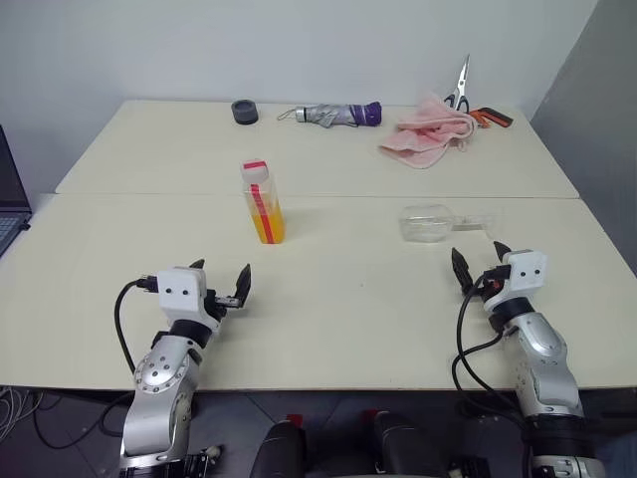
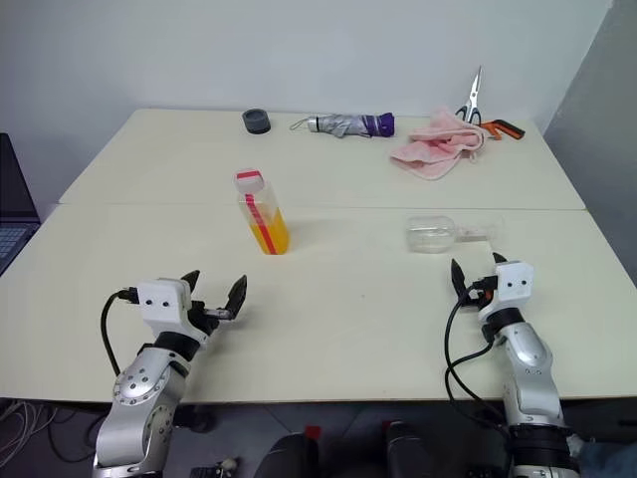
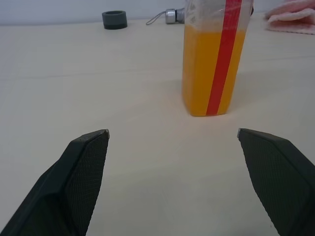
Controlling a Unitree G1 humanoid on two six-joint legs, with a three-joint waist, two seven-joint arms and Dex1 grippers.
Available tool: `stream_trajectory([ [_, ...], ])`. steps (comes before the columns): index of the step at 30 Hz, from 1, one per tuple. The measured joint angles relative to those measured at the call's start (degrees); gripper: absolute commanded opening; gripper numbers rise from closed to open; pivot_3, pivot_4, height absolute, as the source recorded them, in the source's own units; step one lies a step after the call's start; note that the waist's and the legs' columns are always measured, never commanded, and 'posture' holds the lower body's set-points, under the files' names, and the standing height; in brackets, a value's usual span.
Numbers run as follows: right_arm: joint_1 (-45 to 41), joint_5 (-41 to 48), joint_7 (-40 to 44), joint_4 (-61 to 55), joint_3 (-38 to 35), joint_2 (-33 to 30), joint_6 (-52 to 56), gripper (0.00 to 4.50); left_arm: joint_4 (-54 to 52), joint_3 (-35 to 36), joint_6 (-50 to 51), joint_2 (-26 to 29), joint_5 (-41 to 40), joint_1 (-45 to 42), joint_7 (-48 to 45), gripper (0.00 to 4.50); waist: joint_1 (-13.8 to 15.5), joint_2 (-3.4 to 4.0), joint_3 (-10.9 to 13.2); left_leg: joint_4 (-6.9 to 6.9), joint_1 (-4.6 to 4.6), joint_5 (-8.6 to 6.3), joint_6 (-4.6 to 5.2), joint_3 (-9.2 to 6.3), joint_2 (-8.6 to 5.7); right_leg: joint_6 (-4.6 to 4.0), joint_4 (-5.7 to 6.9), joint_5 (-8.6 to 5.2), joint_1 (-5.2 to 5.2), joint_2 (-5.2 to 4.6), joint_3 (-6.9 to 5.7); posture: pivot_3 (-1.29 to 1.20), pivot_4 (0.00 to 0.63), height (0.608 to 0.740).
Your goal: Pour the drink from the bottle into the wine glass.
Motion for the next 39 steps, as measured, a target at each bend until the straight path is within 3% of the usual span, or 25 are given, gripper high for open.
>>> stream_trajectory([
  [30, -1.2, 0.0, 2.1, 0.5, 0.5, -0.1, -0.2, 4.50, -0.4, 0.0, -1.5, -0.2, -2.0, -0.3, -0.5, 4.47, 0.0, 0.00, 0.0, 0.00, 0.00, 0.00, 0.00, 0.00, 0.00, 0.01, 0.00, 0.00, 0.00, 0.00, 0.00, 0.00, 0.150, 0.740],
  [39, 0.7, 3.4, 13.5, -7.3, 7.0, -3.8, 5.4, 4.50, -0.4, -0.6, 1.9, -0.1, 1.2, -5.8, 3.7, 4.47, 0.0, 0.01, 0.0, 0.00, -0.01, 0.00, 0.00, -0.02, 0.00, 0.02, 0.00, -0.01, 0.00, 0.01, 0.00, 0.00, 0.150, 0.740],
])
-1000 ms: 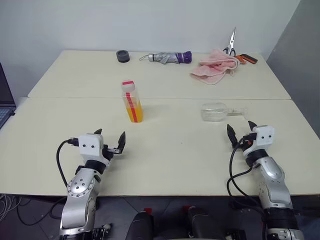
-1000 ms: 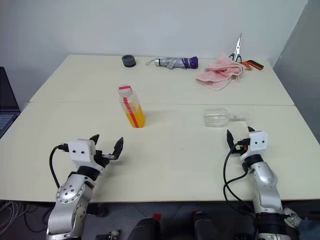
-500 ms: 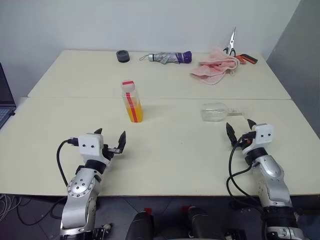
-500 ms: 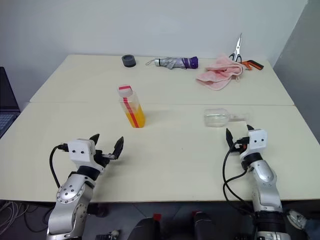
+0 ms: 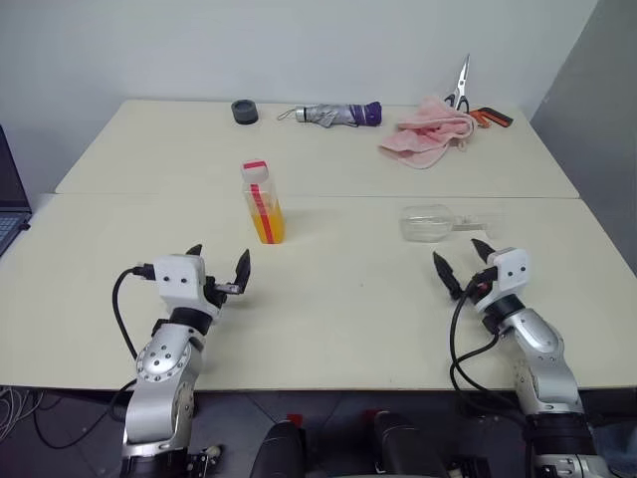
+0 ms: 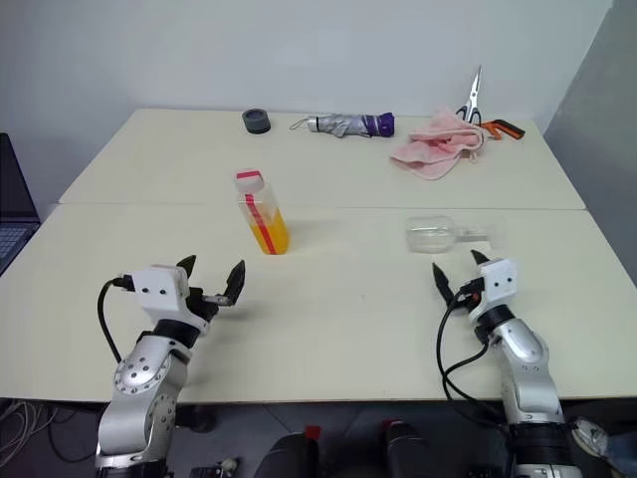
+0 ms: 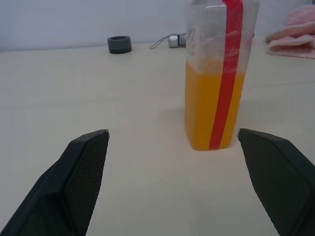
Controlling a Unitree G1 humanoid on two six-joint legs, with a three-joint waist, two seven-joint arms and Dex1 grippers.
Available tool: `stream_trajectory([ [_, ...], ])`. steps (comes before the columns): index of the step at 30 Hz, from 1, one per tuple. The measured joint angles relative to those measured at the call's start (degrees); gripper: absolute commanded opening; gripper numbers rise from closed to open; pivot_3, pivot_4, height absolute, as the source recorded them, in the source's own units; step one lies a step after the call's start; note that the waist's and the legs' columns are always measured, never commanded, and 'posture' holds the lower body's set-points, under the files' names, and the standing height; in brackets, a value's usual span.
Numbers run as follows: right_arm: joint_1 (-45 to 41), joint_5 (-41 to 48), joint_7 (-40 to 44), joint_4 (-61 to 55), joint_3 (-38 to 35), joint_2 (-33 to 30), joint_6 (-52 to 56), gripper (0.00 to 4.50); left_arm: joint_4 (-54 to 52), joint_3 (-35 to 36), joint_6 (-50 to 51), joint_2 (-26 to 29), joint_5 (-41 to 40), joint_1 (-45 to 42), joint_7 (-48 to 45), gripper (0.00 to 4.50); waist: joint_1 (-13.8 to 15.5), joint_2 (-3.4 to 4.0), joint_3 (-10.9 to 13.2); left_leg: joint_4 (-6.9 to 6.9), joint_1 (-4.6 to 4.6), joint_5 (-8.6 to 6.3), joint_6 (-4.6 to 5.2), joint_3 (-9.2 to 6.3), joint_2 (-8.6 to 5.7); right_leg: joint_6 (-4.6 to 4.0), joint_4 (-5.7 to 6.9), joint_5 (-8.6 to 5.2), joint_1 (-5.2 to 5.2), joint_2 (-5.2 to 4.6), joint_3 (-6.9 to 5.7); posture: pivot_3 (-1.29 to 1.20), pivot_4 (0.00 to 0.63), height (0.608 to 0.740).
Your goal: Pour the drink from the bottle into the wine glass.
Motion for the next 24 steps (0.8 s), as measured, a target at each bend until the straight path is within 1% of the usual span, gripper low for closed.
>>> stream_trajectory([
  [4, -1.0, 3.6, 6.6, -8.7, 4.6, -3.9, 7.3, 4.50, 0.0, -1.9, 2.7, -1.2, 1.0, -2.9, 1.6, 4.47, 0.0, -0.01, 0.0, 0.02, -0.02, 0.00, 0.00, -0.06, -0.02, 0.01, -0.02, 0.00, 0.03, 0.00, -0.05, 0.00, 0.150, 0.740],
  [9, -4.1, 6.2, 9.9, -13.3, 5.6, -6.6, 14.1, 4.50, 0.1, -4.1, 3.6, -2.0, 1.4, -5.9, 2.0, 4.47, 0.1, -0.03, 0.0, 0.02, -0.02, 0.00, 0.00, -0.10, -0.03, 0.01, -0.04, 0.00, 0.05, 0.00, -0.09, 0.00, 0.150, 0.740],
  [14, -6.0, 6.7, 10.1, -14.0, 5.7, -6.7, 18.1, 4.50, 1.2, -4.5, 4.8, -2.5, 2.1, -9.7, 2.9, 4.47, 0.1, -0.04, 0.0, 0.02, -0.03, 0.00, 0.00, -0.11, -0.03, -0.02, -0.06, 0.02, 0.05, 0.00, -0.10, 0.00, 0.150, 0.740],
  [19, -6.2, 6.7, 9.8, -13.5, 5.6, -5.6, 18.5, 4.50, 3.9, -4.5, 6.1, -3.0, 2.7, -13.5, 4.1, 4.47, 0.1, -0.04, 0.0, 0.03, -0.05, 0.00, 0.00, -0.12, -0.04, -0.01, -0.08, 0.02, 0.05, 0.00, -0.12, 0.00, 0.150, 0.740],
  [24, -6.4, 7.2, 9.9, -13.3, 5.6, -4.9, 18.8, 4.50, 6.8, -4.6, 6.1, -3.7, 3.3, -15.4, 4.6, 4.47, 0.1, -0.04, 0.0, 0.03, -0.06, 0.00, -0.01, -0.14, -0.04, -0.02, -0.09, 0.02, 0.05, -0.01, -0.13, 0.00, 0.150, 0.740],
])
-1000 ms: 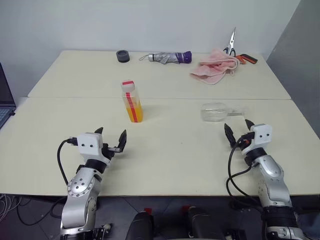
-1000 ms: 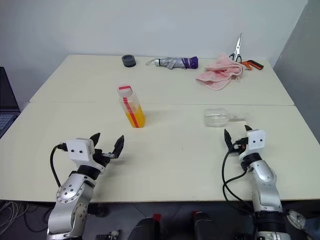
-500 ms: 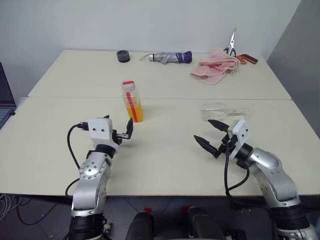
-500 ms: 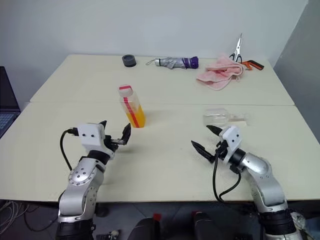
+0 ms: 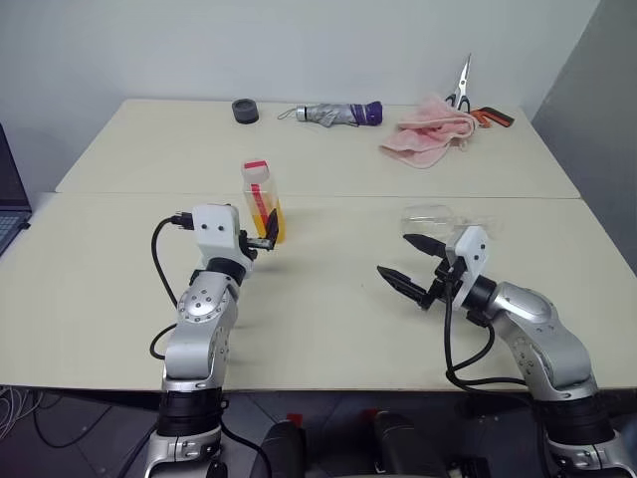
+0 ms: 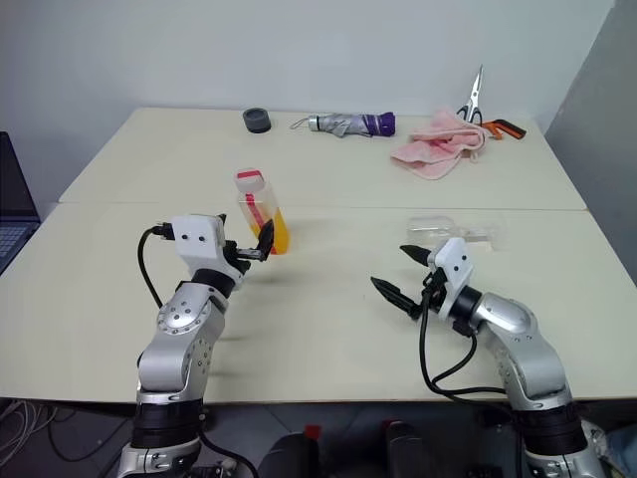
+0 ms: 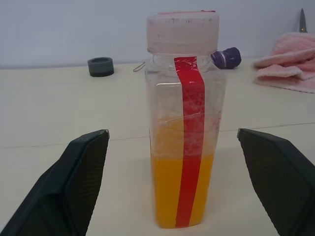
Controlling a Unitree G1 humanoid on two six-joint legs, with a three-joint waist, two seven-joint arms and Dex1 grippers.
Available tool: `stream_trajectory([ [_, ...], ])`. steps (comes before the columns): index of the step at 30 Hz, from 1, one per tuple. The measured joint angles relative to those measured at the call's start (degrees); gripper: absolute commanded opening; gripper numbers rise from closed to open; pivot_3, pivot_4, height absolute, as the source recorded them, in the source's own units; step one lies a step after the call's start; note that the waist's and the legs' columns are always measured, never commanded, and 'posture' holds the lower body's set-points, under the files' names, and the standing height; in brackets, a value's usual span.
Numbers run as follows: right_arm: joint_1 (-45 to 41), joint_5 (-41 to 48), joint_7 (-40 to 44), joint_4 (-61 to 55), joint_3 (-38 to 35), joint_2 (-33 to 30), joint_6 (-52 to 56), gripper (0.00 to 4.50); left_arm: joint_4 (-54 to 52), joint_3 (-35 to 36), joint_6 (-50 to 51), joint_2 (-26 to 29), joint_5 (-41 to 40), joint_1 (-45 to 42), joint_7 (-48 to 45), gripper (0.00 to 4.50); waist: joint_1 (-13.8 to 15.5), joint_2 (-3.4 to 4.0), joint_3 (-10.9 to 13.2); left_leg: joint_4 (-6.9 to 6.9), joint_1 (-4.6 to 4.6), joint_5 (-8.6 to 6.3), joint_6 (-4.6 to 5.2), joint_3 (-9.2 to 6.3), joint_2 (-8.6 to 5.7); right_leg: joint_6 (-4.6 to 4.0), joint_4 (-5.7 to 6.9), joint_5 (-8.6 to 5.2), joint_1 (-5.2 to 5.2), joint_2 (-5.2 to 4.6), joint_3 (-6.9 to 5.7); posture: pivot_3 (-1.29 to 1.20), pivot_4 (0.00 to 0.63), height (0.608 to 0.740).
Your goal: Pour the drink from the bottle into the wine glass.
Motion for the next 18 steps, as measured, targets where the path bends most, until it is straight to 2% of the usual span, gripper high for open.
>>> stream_trajectory([
  [18, -4.5, 3.3, 7.8, -2.8, 1.4, -3.4, 2.7, 4.50, 10.3, -0.9, -2.3, -1.5, 1.4, -8.2, 1.0, 4.47, 0.1, 0.00, 0.0, 0.04, -0.32, 0.01, -0.01, -0.56, -0.05, -0.03, -0.15, 0.02, 0.01, -0.14, -0.84, 0.00, 0.150, 0.740],
])
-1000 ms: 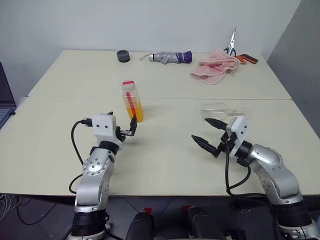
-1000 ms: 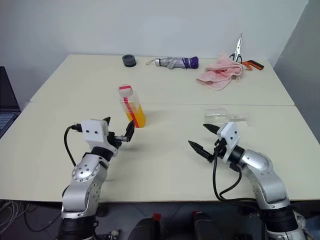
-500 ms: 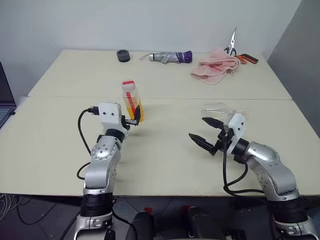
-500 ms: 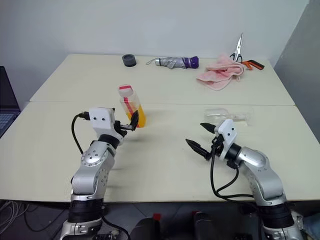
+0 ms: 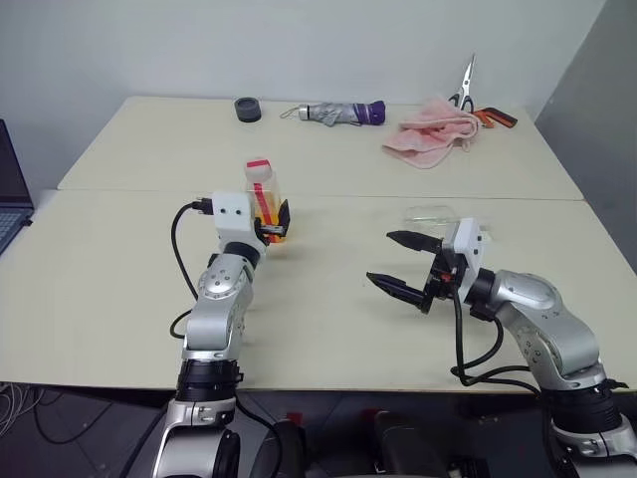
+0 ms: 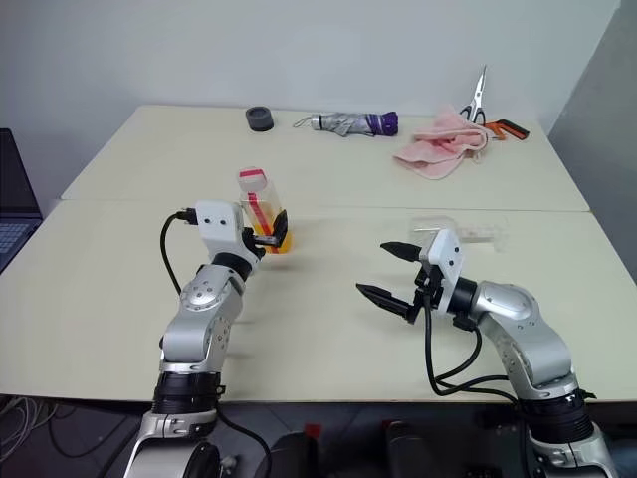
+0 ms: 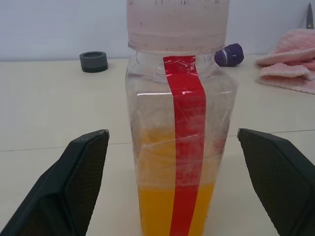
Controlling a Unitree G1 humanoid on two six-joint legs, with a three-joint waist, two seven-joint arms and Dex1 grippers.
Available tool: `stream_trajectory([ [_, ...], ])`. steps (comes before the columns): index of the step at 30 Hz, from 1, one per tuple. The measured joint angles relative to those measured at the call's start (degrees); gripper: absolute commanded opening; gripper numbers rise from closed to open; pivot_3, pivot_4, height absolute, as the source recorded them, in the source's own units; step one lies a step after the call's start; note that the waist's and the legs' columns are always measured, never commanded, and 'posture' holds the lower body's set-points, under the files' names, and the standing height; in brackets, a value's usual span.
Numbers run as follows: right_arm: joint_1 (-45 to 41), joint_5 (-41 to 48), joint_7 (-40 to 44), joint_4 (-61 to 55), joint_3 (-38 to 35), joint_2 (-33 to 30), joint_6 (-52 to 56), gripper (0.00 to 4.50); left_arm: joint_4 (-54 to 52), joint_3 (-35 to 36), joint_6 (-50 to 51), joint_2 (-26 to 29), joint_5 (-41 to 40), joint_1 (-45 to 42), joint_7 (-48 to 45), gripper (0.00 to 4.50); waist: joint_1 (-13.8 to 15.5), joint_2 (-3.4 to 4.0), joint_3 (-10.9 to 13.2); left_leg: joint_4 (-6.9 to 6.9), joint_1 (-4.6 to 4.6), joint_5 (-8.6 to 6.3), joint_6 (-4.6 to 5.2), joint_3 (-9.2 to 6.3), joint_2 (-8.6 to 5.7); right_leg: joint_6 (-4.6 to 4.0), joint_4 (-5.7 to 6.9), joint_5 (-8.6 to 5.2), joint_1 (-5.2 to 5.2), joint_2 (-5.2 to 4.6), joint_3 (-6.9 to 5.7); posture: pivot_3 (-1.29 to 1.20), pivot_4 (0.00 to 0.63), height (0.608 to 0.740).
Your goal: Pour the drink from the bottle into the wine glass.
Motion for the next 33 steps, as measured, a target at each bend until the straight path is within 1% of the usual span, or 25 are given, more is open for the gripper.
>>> stream_trajectory([
  [10, -1.6, -0.1, 0.1, 0.6, 0.4, 0.5, 0.0, 4.50, 3.4, 0.0, -0.9, 0.0, 0.2, -3.0, 0.6, 4.47, 0.1, 0.00, 0.0, 0.01, -0.06, 0.00, 0.00, -0.08, -0.07, 0.00, -0.01, 0.00, 0.00, -0.14, -0.11, 0.00, 0.150, 0.740],
  [18, -2.7, 0.0, -0.4, 0.6, 0.4, 0.6, 0.2, 4.50, 4.7, -0.2, -0.9, 0.0, 1.0, -5.5, 1.0, 4.47, 0.1, 0.00, 0.0, 0.01, -0.07, 0.00, 0.00, -0.10, -0.07, 0.00, -0.01, 0.00, 0.00, -0.15, -0.12, 0.00, 0.150, 0.740],
  [33, -3.1, 0.0, -0.9, 1.1, 0.4, 0.6, 1.2, 4.50, 5.5, -0.8, -0.2, -0.7, 2.6, -7.6, 3.2, 4.47, 0.1, 0.00, 0.0, 0.01, -0.07, 0.00, 0.00, -0.10, -0.07, 0.00, 0.00, 0.00, 0.00, -0.16, -0.12, 0.00, 0.150, 0.740],
])
